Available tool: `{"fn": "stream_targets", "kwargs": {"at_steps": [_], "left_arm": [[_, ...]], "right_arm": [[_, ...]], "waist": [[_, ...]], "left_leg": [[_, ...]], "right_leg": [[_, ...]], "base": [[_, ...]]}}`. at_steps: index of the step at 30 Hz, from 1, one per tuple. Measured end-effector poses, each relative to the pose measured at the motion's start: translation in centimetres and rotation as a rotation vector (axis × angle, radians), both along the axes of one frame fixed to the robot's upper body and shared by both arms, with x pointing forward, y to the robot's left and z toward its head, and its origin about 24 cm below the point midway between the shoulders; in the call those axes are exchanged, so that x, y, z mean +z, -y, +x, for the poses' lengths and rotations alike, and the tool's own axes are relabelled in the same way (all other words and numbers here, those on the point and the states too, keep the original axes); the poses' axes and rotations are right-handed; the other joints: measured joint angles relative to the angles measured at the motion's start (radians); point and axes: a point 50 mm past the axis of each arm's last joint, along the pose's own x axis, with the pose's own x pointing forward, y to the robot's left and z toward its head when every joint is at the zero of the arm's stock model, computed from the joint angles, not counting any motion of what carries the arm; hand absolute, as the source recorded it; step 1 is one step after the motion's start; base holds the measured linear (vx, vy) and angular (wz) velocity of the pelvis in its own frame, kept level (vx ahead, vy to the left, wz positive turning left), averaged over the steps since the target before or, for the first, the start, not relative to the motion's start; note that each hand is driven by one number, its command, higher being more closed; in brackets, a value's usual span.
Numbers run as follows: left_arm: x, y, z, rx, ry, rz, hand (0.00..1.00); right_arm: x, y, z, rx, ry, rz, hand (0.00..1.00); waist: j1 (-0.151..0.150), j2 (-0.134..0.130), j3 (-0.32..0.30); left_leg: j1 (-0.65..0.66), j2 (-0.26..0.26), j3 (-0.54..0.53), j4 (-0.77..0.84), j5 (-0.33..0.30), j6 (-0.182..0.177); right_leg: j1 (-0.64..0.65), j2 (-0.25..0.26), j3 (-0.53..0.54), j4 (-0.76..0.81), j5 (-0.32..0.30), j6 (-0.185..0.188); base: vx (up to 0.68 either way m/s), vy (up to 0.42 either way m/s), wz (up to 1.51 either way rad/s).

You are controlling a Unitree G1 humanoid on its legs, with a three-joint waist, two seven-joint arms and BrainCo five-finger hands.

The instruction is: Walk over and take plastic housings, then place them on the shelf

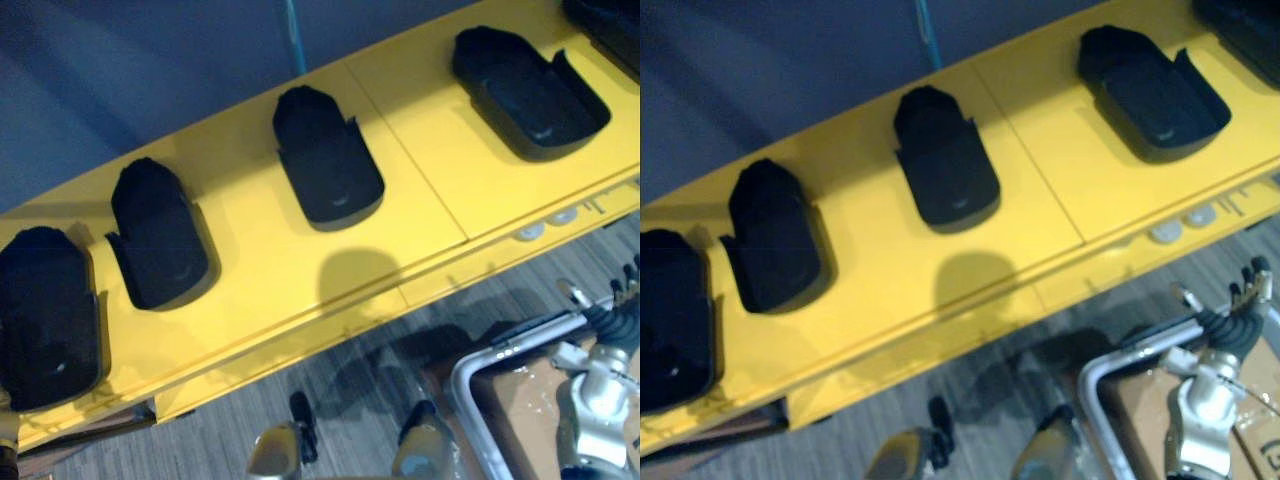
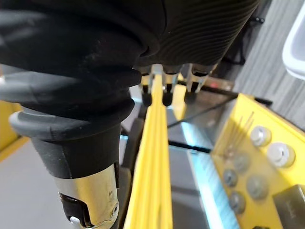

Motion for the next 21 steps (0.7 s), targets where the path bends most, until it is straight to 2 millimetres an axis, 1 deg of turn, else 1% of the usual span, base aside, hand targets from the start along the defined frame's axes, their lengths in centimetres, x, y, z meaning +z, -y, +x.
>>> {"fn": "stream_targets", "kwargs": {"at_steps": [2, 4, 6, 8, 11, 12, 13, 14, 15, 17, 18, 19, 20, 21], "left_arm": [[0.1, 0.0, 0.1, 0.026, 0.032, -0.006, 0.0], [0.1, 0.0, 0.1, 0.05, 0.051, -0.007, 0.0], [0.0, 0.0, 0.1, 0.065, 0.068, -0.008, 0.0], [0.1, 0.0, 0.0, 0.082, 0.079, -0.017, 0.0], [-0.2, -0.2, -0.7, 0.148, 0.105, -0.015, 0.0], [-0.1, -0.3, -0.8, 0.165, 0.117, -0.013, 0.0], [0.0, -0.4, -1.0, 0.187, 0.142, -0.003, 0.0], [0.3, -0.6, -1.4, 0.231, 0.213, 0.005, 0.0], [0.6, -0.7, -1.5, 0.245, 0.247, 0.012, 0.0], [2.1, -0.8, -1.5, 0.294, 0.433, 0.048, 0.0], [2.7, -0.8, -1.5, 0.305, 0.492, 0.068, 0.0], [4.3, -0.7, -1.5, 0.318, 0.63, 0.127, 0.0], [5.1, -0.6, -1.4, 0.312, 0.691, 0.153, 0.0], [6.3, -0.4, -1.2, 0.299, 0.771, 0.201, 0.0]], "right_arm": [[-0.2, -0.1, 0.0, -0.002, 0.001, 0.011, 0.0], [-0.2, -0.3, 0.1, 0.0, 0.009, 0.02, 0.0], [-0.1, -0.4, 0.1, 0.001, 0.016, 0.022, 0.0], [0.1, -0.5, 0.1, 0.005, 0.025, 0.021, 0.0], [0.9, -0.9, 0.1, 0.018, 0.06, 0.01, 0.0], [1.0, -1.0, 0.1, 0.02, 0.066, 0.01, 0.0], [1.0, -1.0, 0.1, 0.022, 0.069, 0.009, 0.0], [0.9, -1.1, -0.1, 0.02, 0.066, 0.014, 0.0], [0.8, -1.1, -0.1, 0.019, 0.064, 0.019, 0.0], [0.1, -1.5, -0.4, 0.014, 0.056, 0.046, 0.0], [-0.1, -1.6, -0.5, 0.012, 0.054, 0.055, 0.0], [-0.3, -1.9, -0.8, 0.01, 0.054, 0.068, 0.0], [-0.4, -2.0, -1.0, 0.012, 0.053, 0.069, 0.0], [-0.4, -2.2, -1.2, 0.013, 0.056, 0.071, 0.0]], "waist": [[0.003, -0.008, 0.005], [0.011, -0.01, 0.008], [0.014, -0.011, 0.008], [0.014, -0.012, 0.009], [0.013, -0.015, 0.012], [0.013, -0.018, 0.025], [0.014, -0.019, 0.037], [0.014, -0.019, 0.037], [0.015, -0.019, 0.037], [0.015, -0.019, 0.037], [0.015, -0.019, 0.037], [0.016, -0.018, 0.036], [0.017, -0.018, 0.036], [0.018, -0.018, 0.036]], "left_leg": [[-0.015, 0.006, -0.004, 0.02, -0.007, 0.0], [-0.021, 0.015, -0.001, 0.038, -0.021, -0.002], [-0.025, 0.02, 0.0, 0.054, -0.031, -0.001], [-0.028, 0.023, -0.001, 0.061, -0.038, 0.0], [-0.023, 0.027, 0.008, 0.062, -0.044, 0.001], [-0.01, 0.027, 0.012, 0.062, -0.045, 0.002], [0.007, 0.027, 0.016, 0.06, -0.049, 0.002], [0.015, 0.027, 0.017, 0.06, -0.055, 0.003], [0.019, 0.026, 0.019, 0.056, -0.056, 0.003], [0.027, 0.022, 0.019, 0.05, -0.056, 0.003], [0.032, 0.021, 0.02, 0.046, -0.056, 0.003], [0.046, 0.017, 0.022, 0.033, -0.056, 0.003], [0.053, 0.016, 0.023, 0.03, -0.055, 0.003], [0.066, 0.015, 0.025, 0.023, -0.055, 0.003]], "right_leg": [[-0.003, 0.006, 0.003, -0.009, 0.005, -0.003], [-0.002, 0.015, 0.01, -0.019, 0.01, -0.005], [0.001, 0.026, 0.041, -0.031, 0.011, -0.006], [0.008, 0.035, 0.051, -0.049, 0.017, 0.003], [0.016, 0.043, 0.054, -0.072, 0.031, 0.002], [0.032, 0.044, 0.054, -0.078, 0.033, 0.005], [0.049, 0.045, 0.054, -0.085, 0.033, 0.005], [0.06, 0.045, 0.054, -0.092, 0.034, 0.007], [0.063, 0.046, 0.054, -0.096, 0.035, 0.009], [0.075, 0.046, 0.052, -0.109, 0.038, 0.015], [0.079, 0.046, 0.052, -0.113, 0.04, 0.017], [0.091, 0.046, 0.051, -0.121, 0.041, 0.02], [0.098, 0.046, 0.051, -0.126, 0.042, 0.022], [0.112, 0.049, 0.05, -0.136, 0.044, 0.025]], "base": [[0.01, 0.001, 0.02], [0.03, 0.006, -0.07], [0.02, 0.005, -0.03], [0.01, 0.002, -0.02], [0.02, 0.01, -0.07], [0.02, 0.008, -0.06], [0.01, 0.014, -0.05], [0.0, 0.013, -0.04], [0.0, 0.0, 0.0], [0.0, 0.0, 0.0], [0.0, 0.0, 0.0], [0.0, 0.0, 0.0], [0.0, 0.0, 0.0], [0.03, 0.008, -0.04]]}}
